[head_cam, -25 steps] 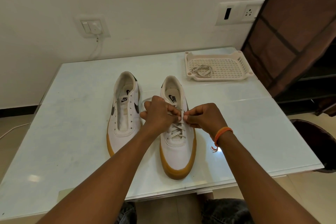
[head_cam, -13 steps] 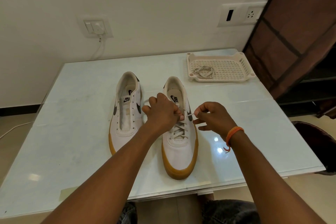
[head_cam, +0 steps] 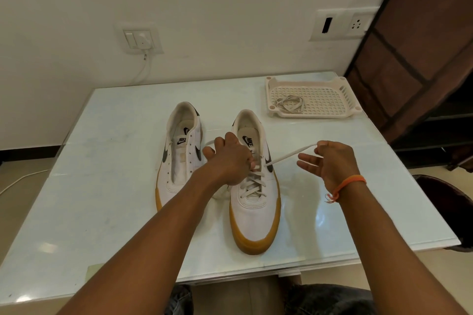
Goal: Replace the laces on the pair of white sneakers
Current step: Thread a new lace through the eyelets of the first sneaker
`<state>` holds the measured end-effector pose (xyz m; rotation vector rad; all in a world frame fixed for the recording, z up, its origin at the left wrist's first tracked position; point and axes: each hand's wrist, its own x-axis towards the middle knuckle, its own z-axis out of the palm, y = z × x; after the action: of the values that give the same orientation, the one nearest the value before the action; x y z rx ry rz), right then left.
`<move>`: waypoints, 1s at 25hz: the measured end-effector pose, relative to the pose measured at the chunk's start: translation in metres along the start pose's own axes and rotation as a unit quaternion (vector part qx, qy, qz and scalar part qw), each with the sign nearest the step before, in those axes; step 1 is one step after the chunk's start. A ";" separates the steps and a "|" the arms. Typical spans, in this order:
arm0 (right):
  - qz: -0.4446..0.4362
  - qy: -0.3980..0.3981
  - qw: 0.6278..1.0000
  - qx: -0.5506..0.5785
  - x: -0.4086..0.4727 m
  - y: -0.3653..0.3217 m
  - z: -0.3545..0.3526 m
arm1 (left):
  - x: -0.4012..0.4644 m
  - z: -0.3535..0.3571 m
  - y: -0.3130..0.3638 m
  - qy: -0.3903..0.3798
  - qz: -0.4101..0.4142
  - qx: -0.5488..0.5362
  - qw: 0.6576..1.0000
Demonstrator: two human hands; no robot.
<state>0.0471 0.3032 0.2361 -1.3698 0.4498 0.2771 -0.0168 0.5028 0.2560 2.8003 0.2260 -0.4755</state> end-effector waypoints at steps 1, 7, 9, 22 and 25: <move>0.002 -0.006 0.999 -0.047 -0.002 0.005 0.003 | 0.000 0.001 0.001 0.000 0.001 0.000 1.000; -0.013 -0.152 0.944 -0.291 -0.018 0.029 0.028 | 0.002 0.004 0.001 0.001 0.004 -0.015 1.000; -0.110 -0.142 0.919 -0.352 -0.019 0.038 0.032 | 0.003 0.002 -0.002 -0.012 0.017 -0.021 1.000; -0.096 0.060 0.971 -0.211 0.013 0.012 -0.012 | 0.014 0.002 -0.023 -0.027 0.032 -0.174 0.984; -0.134 -0.078 0.940 -0.305 -0.004 0.021 0.013 | 0.018 0.004 -0.025 -0.056 0.034 -0.255 0.965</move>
<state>0.0360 0.3199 0.2214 -1.9762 0.0289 0.3107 -0.0066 0.5272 0.2395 2.2636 0.1947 -0.4769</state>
